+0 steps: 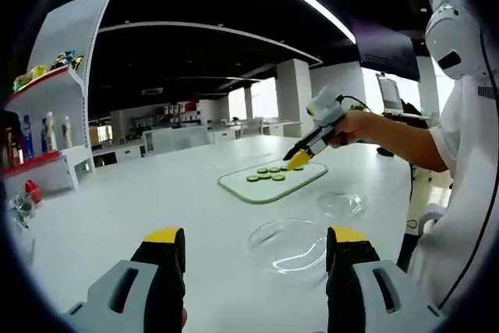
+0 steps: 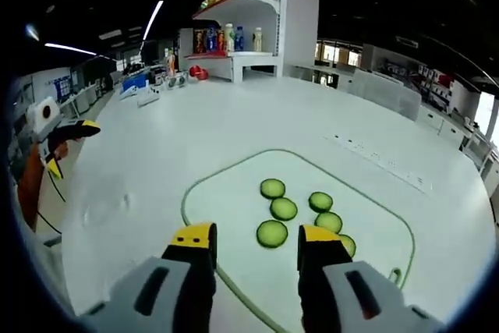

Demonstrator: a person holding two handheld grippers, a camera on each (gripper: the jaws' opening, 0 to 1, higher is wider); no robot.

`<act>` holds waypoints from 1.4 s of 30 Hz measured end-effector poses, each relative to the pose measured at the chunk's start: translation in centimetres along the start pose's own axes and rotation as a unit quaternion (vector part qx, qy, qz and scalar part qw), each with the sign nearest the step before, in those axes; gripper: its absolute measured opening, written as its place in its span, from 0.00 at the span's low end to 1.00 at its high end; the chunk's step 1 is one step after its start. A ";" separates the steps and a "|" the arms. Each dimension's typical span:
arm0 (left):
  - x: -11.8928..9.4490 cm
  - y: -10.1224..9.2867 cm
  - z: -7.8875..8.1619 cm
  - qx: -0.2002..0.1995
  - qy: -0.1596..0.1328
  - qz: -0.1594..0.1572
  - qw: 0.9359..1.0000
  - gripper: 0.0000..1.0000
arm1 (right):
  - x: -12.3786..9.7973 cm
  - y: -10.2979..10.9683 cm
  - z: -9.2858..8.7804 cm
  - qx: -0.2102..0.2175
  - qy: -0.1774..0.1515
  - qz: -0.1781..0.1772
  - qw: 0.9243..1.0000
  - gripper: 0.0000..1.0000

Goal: Open the petri dish lid, add cucumber slices into the petri dish, and close the lid

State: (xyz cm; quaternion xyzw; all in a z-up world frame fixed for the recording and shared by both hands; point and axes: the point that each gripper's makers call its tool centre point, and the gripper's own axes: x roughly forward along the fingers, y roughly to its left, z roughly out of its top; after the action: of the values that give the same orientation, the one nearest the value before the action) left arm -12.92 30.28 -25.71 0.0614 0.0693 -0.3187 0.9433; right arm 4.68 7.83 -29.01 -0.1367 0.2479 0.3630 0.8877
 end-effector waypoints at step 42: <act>-0.2 -0.4 0.1 -0.011 0.001 -0.017 1.000 0.74 | 3.3 -2.0 -2.0 0.021 0.036 -0.012 0.999 0.34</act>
State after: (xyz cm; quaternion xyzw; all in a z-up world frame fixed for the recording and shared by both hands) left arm -13.33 30.12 -25.60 0.0501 0.0748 -0.3336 0.9384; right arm 7.45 7.49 -32.33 -0.1339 0.2859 0.3416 0.8852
